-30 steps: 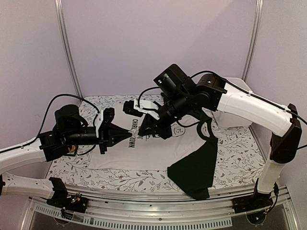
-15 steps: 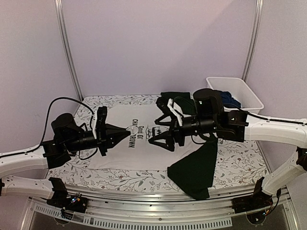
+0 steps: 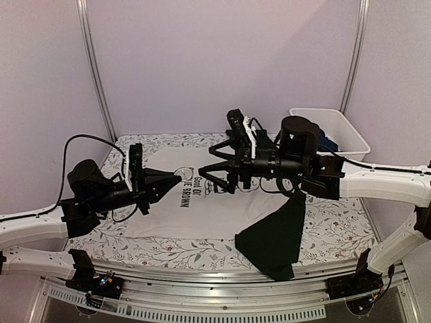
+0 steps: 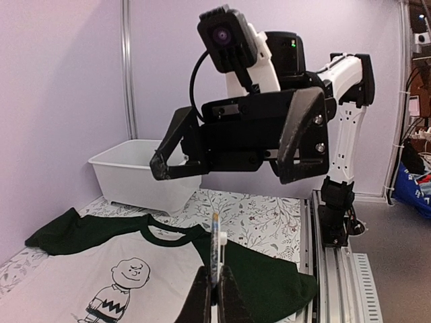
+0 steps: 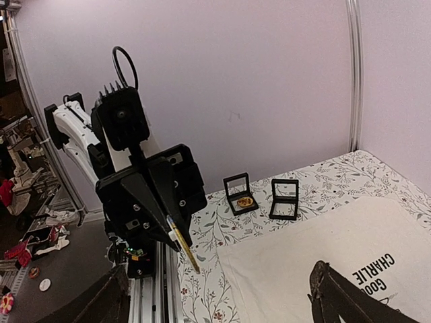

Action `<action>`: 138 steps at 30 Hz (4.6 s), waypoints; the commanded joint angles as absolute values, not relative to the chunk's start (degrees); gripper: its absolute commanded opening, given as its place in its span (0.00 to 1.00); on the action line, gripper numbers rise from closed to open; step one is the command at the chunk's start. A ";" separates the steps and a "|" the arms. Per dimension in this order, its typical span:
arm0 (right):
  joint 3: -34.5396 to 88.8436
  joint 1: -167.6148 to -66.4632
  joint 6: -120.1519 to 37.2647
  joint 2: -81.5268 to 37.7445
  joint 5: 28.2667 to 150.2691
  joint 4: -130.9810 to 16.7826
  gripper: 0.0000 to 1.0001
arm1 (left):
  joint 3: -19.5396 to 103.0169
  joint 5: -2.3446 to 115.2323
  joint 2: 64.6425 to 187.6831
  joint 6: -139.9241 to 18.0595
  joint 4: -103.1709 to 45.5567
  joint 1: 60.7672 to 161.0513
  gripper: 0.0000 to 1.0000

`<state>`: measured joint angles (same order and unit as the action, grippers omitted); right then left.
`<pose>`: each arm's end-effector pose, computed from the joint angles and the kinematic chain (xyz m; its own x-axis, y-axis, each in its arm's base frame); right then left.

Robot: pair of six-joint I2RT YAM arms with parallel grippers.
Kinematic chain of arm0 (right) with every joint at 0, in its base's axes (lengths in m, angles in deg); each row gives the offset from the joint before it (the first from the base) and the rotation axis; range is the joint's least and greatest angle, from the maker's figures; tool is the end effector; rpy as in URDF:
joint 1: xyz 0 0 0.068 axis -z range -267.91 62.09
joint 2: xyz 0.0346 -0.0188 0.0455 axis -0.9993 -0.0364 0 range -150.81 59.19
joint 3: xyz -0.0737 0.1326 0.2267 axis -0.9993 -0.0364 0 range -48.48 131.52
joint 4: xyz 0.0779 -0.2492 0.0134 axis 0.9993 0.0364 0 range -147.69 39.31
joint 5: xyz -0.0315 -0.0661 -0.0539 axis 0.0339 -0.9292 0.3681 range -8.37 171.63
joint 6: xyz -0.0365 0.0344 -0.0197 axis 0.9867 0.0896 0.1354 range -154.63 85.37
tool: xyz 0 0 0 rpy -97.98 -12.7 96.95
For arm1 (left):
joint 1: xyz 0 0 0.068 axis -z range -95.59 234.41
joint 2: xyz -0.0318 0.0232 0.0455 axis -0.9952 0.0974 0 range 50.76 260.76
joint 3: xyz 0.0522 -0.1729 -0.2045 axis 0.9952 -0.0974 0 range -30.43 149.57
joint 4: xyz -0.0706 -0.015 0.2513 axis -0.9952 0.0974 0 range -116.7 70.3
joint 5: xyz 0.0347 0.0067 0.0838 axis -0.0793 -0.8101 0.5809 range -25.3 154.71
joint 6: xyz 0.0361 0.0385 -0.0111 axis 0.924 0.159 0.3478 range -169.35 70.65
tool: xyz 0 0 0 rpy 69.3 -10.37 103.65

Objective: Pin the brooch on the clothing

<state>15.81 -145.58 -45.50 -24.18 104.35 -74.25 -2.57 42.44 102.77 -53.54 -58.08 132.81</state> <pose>0.1743 0.3009 0.3476 -0.2090 -0.0051 -0.9779 -0.9637 0.1712 0.2051 0.1306 -0.1673 0.2896 0.0146 -0.1182 -0.9929 0.9452 0.3255 -0.0249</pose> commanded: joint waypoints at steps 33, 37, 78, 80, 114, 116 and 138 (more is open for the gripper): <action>21.39 -145.34 -45.09 -34.94 117.71 -78.99 0.22 | -3.56 40.48 104.37 -52.93 -62.49 134.33 0.00; 21.51 -145.38 -45.00 -34.94 117.48 -78.92 0.14 | -3.61 40.28 104.38 -52.73 -62.39 134.33 0.00; 26.14 -145.10 -45.79 -37.29 112.56 -72.02 0.17 | -2.07 37.01 106.16 -47.23 -60.37 137.23 0.00; 26.29 -145.13 -45.41 -37.31 112.88 -71.22 0.19 | -2.09 37.62 106.09 -47.80 -60.43 137.23 0.00; 22.03 -146.70 -35.24 -27.52 114.11 -60.53 0.21 | -0.27 37.46 104.39 -45.80 -55.78 136.27 0.00; 22.22 -146.70 -35.25 -27.64 114.42 -61.03 0.20 | -0.05 37.23 104.54 -45.80 -55.33 136.33 0.00; 21.01 -143.91 -36.93 -29.15 100.23 -59.78 0.00 | -1.29 47.61 105.49 -37.57 -50.38 136.45 0.98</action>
<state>24.12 -146.59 -34.36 -29.60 114.16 -59.43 -1.33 40.37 104.78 -47.48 -55.85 136.11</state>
